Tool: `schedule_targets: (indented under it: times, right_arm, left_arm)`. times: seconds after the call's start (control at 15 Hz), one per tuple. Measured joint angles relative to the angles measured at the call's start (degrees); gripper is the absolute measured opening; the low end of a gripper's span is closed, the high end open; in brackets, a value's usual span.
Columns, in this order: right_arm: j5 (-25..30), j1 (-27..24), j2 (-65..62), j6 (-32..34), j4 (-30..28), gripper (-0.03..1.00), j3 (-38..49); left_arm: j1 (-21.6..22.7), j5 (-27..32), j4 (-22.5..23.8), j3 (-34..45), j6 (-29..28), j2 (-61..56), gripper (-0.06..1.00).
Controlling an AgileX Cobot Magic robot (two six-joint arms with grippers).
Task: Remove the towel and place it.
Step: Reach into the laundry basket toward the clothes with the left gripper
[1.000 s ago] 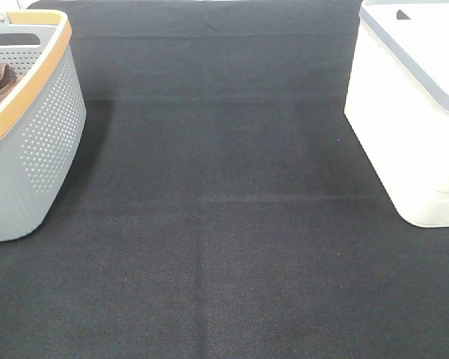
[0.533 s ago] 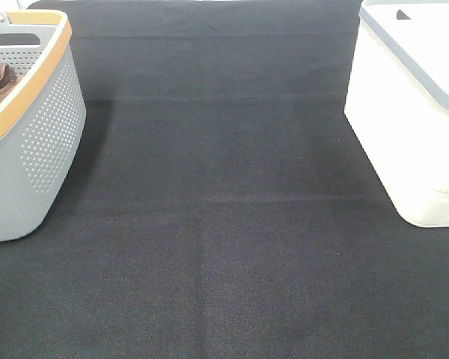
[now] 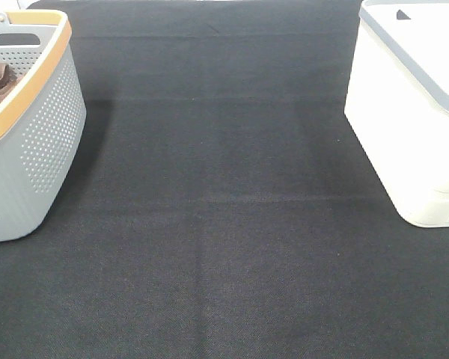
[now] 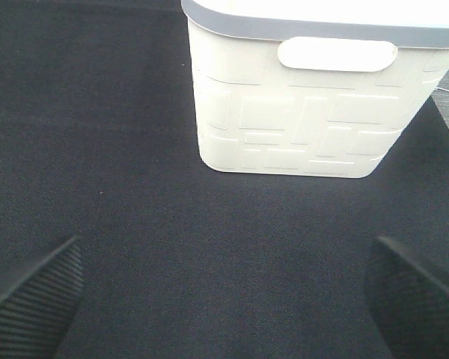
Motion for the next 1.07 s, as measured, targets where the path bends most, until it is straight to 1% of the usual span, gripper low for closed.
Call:
schedule_targets:
  times: [0.73,1.07]
  right_arm:
    - [0.0,0.0,0.0,0.0,0.0,0.96,0.0]
    - [0.0,0.0,0.0,0.0,0.0,0.96,0.0]
  left_arm:
    - [0.0,0.0,0.0,0.0,0.0,0.0,0.61]
    - [0.0,-0.1,1.3,0.0,-0.5,0.2,0.61]
